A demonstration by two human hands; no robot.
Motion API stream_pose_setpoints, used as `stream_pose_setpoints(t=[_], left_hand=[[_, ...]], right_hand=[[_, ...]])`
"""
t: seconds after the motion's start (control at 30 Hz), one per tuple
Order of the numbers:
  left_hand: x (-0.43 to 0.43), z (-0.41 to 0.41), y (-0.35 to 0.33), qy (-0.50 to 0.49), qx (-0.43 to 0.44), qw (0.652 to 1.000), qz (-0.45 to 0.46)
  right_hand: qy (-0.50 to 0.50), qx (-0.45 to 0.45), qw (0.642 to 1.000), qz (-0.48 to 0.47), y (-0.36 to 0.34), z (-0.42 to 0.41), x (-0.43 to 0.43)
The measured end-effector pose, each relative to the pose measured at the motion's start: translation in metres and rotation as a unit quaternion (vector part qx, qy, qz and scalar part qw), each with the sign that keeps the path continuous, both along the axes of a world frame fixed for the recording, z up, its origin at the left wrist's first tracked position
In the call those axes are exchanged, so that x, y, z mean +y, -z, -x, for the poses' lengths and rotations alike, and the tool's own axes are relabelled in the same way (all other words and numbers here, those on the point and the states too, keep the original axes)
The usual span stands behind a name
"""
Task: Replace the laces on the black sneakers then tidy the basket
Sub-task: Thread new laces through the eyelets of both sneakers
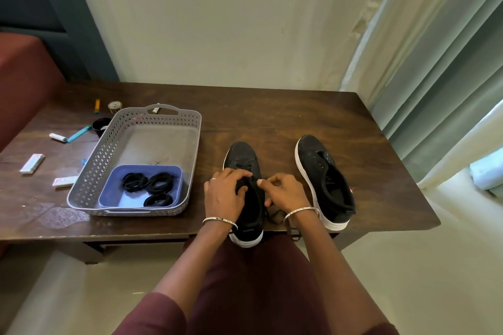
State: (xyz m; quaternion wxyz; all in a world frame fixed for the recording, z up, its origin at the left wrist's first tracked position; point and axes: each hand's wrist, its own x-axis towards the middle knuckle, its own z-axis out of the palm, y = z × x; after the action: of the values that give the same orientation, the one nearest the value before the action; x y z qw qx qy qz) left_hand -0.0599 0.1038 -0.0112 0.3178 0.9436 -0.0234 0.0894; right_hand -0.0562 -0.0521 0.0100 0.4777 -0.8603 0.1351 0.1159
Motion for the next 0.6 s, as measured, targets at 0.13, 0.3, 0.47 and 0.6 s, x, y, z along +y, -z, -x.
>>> stream_pose_setpoints(t=[0.13,0.3,0.47,0.6], left_hand=[[0.001,0.001,0.003,0.014,-0.032,0.998,-0.059],[0.000,0.003,0.010,-0.007,-0.063,0.992,-0.110],[-0.007,0.007,0.008,-0.024,-0.075,0.989,-0.125],[-0.001,0.004,0.009,-0.016,-0.052,0.994,-0.091]], right_hand=[[-0.040,-0.064,0.992,0.101,0.004,-0.005,0.011],[0.044,-0.060,0.996,0.039,0.012,0.002,0.014],[0.107,-0.066,0.992,-0.013,0.016,0.010,0.019],[0.116,-0.052,0.989,-0.073,0.010,0.012,0.016]])
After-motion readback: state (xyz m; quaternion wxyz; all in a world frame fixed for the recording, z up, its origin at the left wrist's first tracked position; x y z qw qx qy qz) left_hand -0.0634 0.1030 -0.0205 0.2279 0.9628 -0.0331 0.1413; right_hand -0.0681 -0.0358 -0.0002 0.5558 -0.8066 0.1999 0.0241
